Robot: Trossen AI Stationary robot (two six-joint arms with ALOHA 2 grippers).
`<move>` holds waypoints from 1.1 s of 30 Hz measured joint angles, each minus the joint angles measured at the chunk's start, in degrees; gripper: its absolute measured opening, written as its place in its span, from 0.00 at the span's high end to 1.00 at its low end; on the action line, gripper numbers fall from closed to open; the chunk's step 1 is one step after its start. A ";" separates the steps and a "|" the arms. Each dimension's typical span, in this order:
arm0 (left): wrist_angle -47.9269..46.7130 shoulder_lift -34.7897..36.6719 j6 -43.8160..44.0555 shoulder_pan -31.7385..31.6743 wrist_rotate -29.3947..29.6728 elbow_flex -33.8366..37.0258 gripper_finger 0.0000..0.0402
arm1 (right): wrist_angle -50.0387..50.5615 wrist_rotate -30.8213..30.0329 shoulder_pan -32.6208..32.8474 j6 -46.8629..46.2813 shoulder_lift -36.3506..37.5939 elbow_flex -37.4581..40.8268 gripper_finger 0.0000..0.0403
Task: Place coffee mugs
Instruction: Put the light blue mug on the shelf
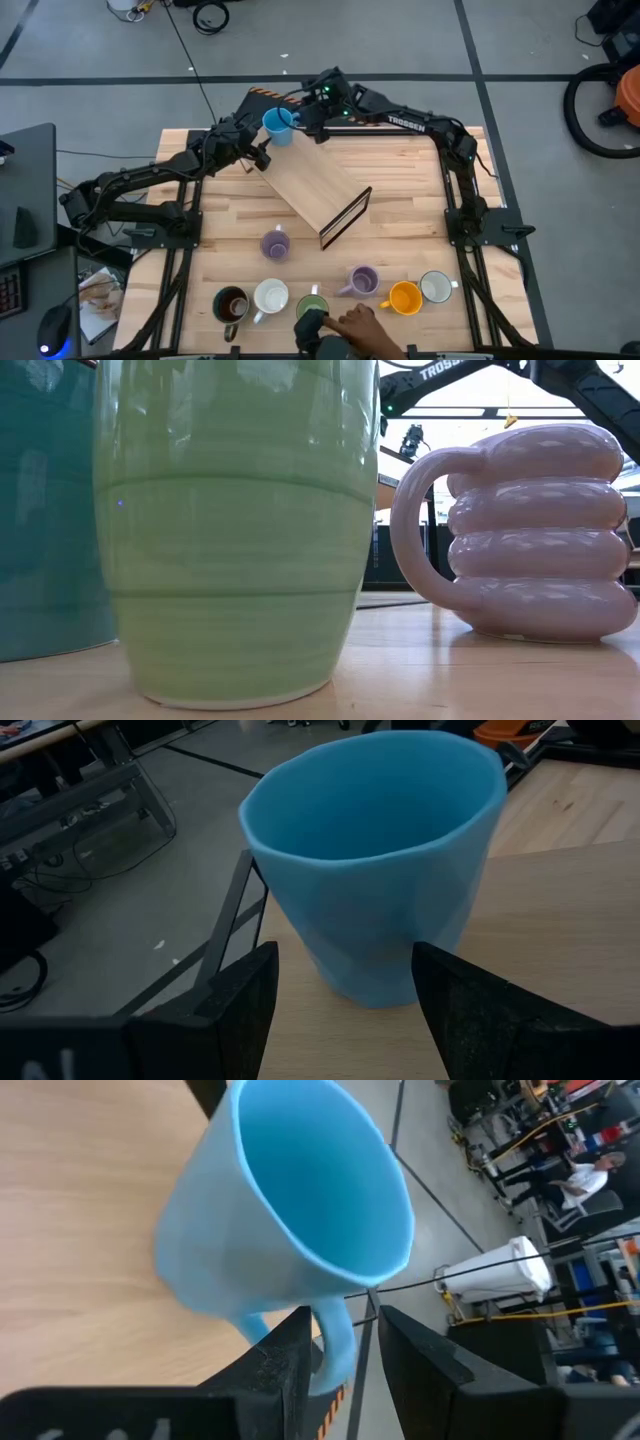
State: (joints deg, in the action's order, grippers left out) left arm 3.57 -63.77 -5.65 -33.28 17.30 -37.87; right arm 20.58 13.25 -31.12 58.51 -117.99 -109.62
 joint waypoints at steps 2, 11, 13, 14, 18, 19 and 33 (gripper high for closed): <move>0.01 0.00 0.01 0.04 -0.02 0.00 0.41 | -0.03 1.22 -0.39 0.05 0.00 0.00 0.69; 0.00 0.00 0.13 0.04 -0.11 0.00 0.41 | -0.42 1.74 -1.02 0.25 0.00 0.00 0.69; 0.00 0.00 0.40 0.04 -0.08 0.00 0.41 | -0.42 1.60 -1.20 0.47 0.00 0.00 0.69; 0.00 0.00 0.42 0.04 -0.08 0.00 0.41 | -0.42 1.60 -1.28 0.47 0.00 0.00 0.69; 0.00 0.00 0.42 0.04 -0.08 0.00 0.41 | -0.42 1.09 -1.70 0.55 0.00 0.00 0.69; 0.00 0.00 0.42 0.04 -0.08 0.00 0.41 | -0.42 0.89 -1.76 0.47 0.00 0.00 0.69; -3.85 0.84 0.41 0.13 -0.04 0.00 0.41 | 0.60 -2.70 -1.19 -0.49 0.00 -0.09 0.69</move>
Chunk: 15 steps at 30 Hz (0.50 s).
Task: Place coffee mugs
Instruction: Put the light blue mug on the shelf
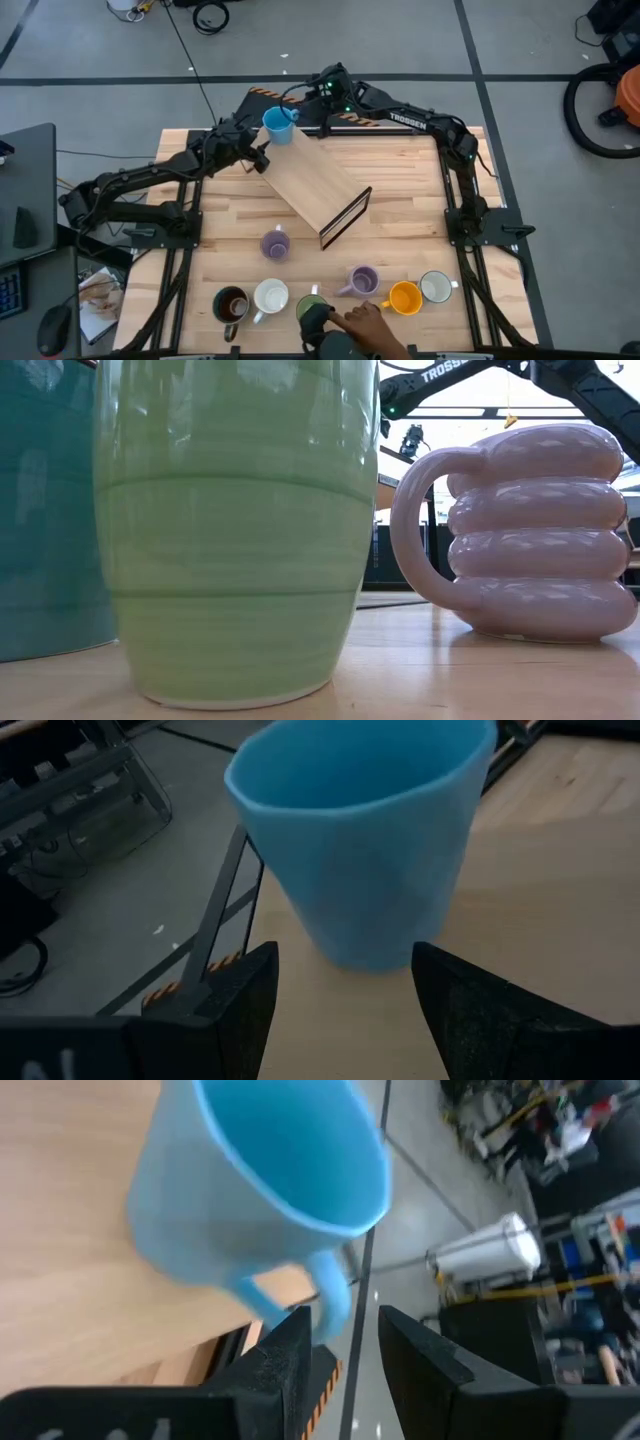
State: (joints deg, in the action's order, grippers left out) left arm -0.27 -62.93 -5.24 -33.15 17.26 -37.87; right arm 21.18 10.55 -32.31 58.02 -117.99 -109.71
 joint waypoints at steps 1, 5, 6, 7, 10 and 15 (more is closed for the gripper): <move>-0.75 0.39 0.02 0.00 -0.13 0.00 0.41 | 0.88 -1.35 0.32 0.01 0.00 0.00 0.69; -4.21 1.91 0.14 0.02 -1.33 0.00 0.41 | 3.22 -6.80 1.76 -1.95 0.00 0.00 0.69; -4.55 2.33 0.22 0.01 -1.76 0.00 0.41 | 3.32 -7.80 2.12 -2.72 0.00 0.00 0.69; -4.83 2.68 0.34 -0.02 -2.27 -0.02 0.41 | 3.34 -8.55 2.47 -3.57 0.00 0.00 0.69; -5.58 3.02 0.69 0.00 -4.27 -0.01 0.41 | 3.29 -9.22 3.03 -5.65 0.00 0.00 0.69; -5.52 3.10 1.32 0.90 -4.67 -0.04 0.41 | 3.33 -7.66 2.95 -7.06 0.00 0.00 0.69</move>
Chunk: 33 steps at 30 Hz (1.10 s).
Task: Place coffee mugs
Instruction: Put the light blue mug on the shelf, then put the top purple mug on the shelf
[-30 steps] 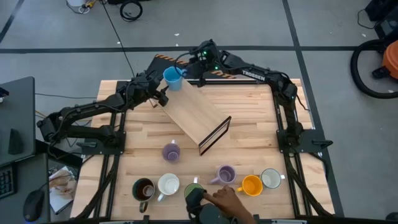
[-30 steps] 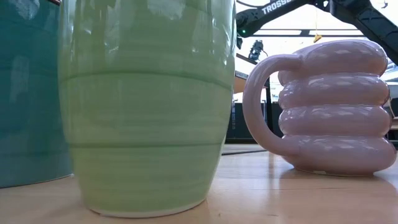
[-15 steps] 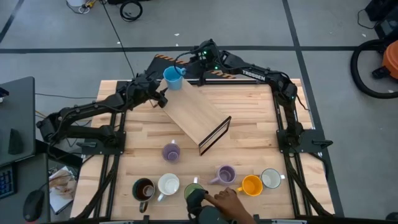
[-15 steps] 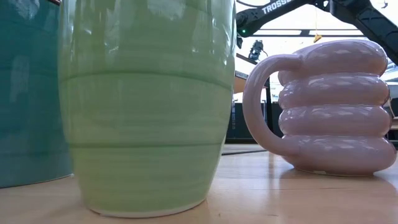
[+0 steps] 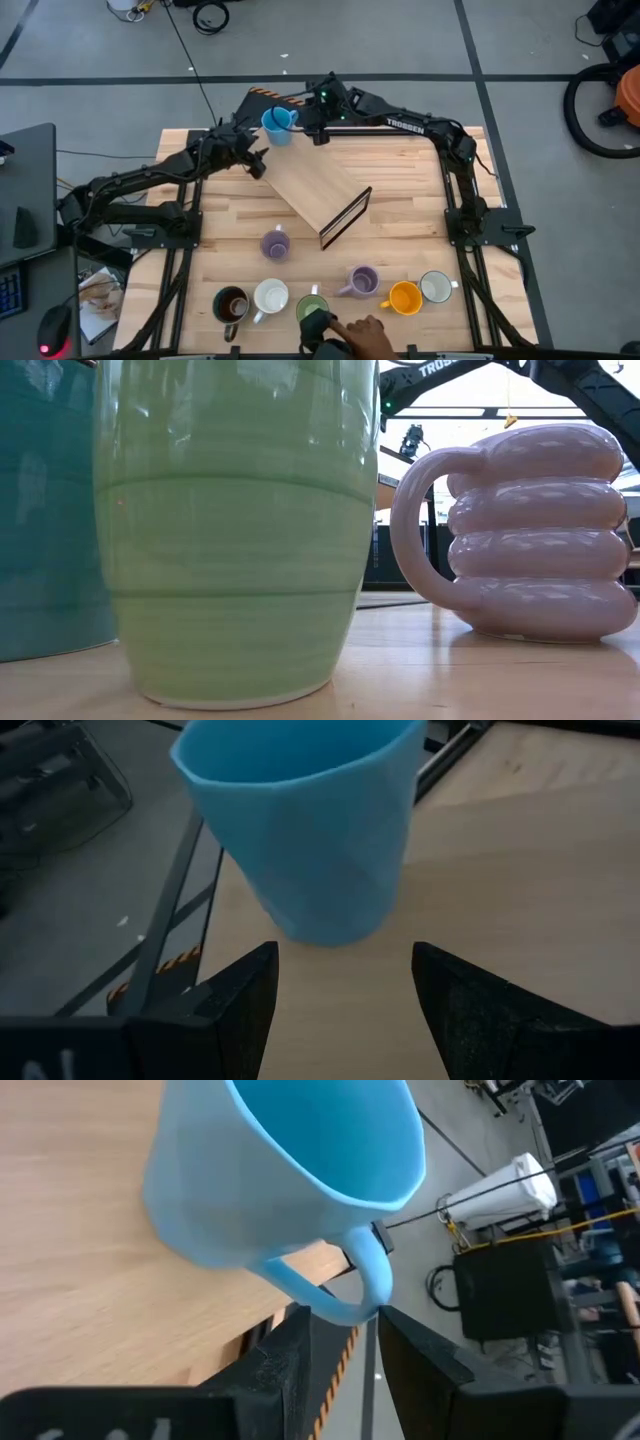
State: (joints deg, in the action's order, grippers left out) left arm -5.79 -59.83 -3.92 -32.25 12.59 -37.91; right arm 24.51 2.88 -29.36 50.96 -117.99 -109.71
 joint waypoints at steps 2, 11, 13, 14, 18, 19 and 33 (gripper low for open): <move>0.11 0.02 0.00 0.47 -0.01 0.00 0.41 | -0.23 0.58 -0.05 -0.05 0.00 0.00 0.69; -3.20 1.50 -0.20 4.19 -0.03 0.00 0.41 | -0.11 -11.77 0.60 1.23 1.34 0.00 0.69; -5.42 2.47 0.20 5.52 -0.06 0.02 0.41 | 0.71 -14.83 1.17 -0.16 2.53 0.00 0.69; -6.43 3.08 0.69 6.26 -0.12 0.02 0.41 | 1.74 -16.09 1.59 -0.99 3.07 0.00 0.69; -10.04 4.72 3.75 9.44 -2.54 0.02 0.41 | 5.83 -17.62 3.24 -4.82 5.40 0.00 0.69; -10.42 4.98 4.95 10.27 -3.84 0.02 0.41 | 6.81 -17.62 3.76 -6.18 6.10 0.00 0.69; -19.33 5.07 16.84 24.39 -5.90 -3.49 0.41 | 20.52 -17.57 8.63 -19.53 11.90 0.00 0.69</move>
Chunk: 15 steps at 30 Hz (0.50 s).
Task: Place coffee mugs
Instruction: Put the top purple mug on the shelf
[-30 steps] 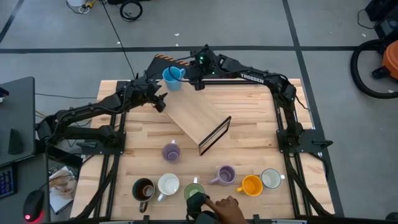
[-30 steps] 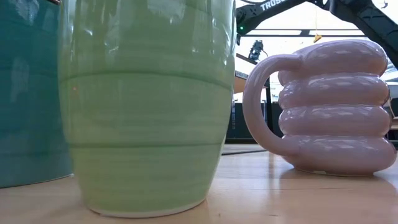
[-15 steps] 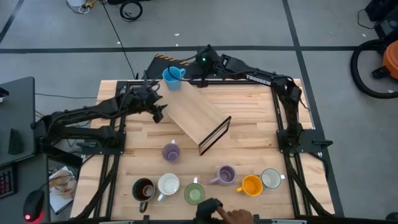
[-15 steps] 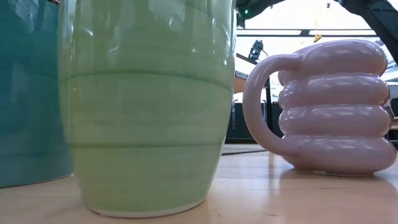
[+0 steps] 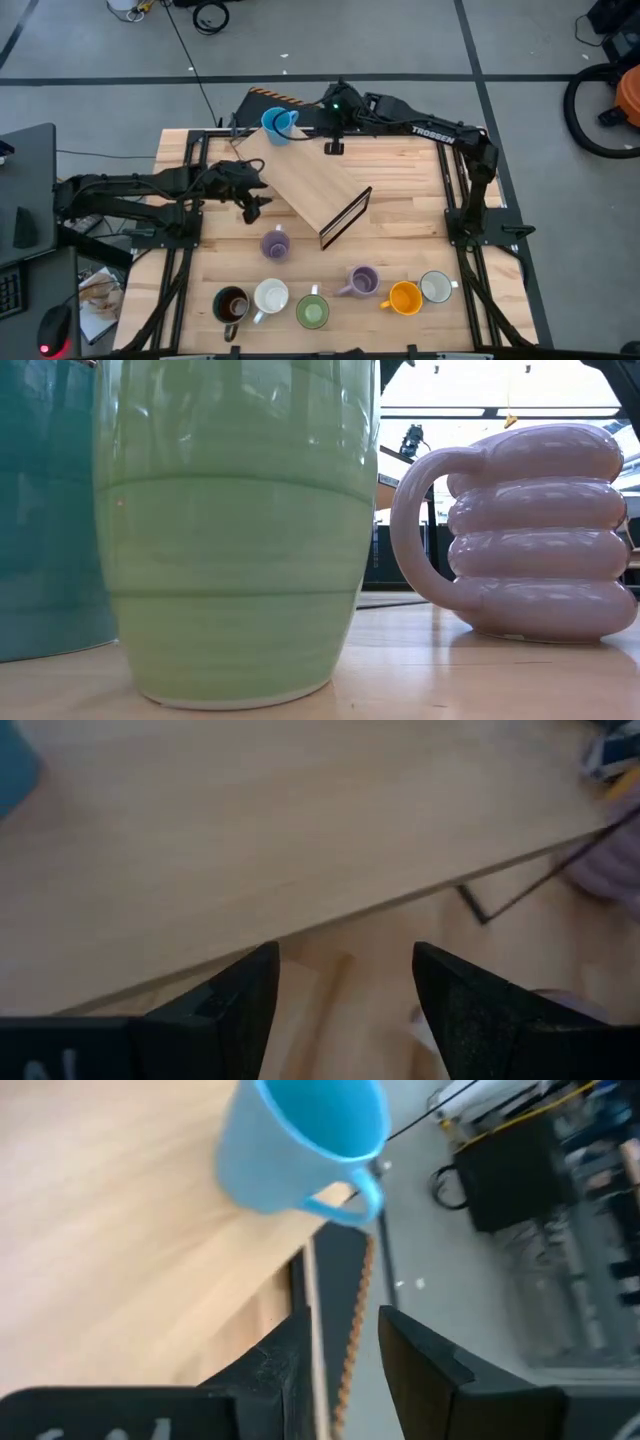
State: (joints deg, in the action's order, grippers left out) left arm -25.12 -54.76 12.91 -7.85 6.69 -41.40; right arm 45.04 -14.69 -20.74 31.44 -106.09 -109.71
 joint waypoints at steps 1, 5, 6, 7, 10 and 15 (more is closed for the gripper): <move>-1.08 -0.08 0.44 1.42 0.66 -1.08 0.42 | 1.06 0.19 0.36 -1.25 0.26 0.00 0.69; -4.59 -0.83 2.85 7.08 3.23 -4.71 0.45 | 4.06 4.03 2.16 -6.53 1.24 0.00 0.69; -5.31 -1.14 3.34 8.32 3.66 -5.56 0.46 | 4.65 5.03 2.74 -7.40 1.36 0.00 0.69; -5.77 -1.52 4.24 9.47 3.84 -6.21 0.47 | 5.34 5.65 3.44 -7.82 1.40 0.00 0.69; -9.30 -2.00 7.61 12.68 4.07 -6.80 0.49 | 6.84 5.24 5.65 -9.07 1.67 0.00 0.70; -11.77 -3.97 13.79 18.27 4.08 -7.03 0.50 | 7.49 0.81 9.46 -10.50 2.80 0.00 0.70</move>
State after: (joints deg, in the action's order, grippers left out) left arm -36.89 -58.73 26.70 10.42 10.76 -48.43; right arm 52.53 -13.88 -11.28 20.94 -103.29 -109.71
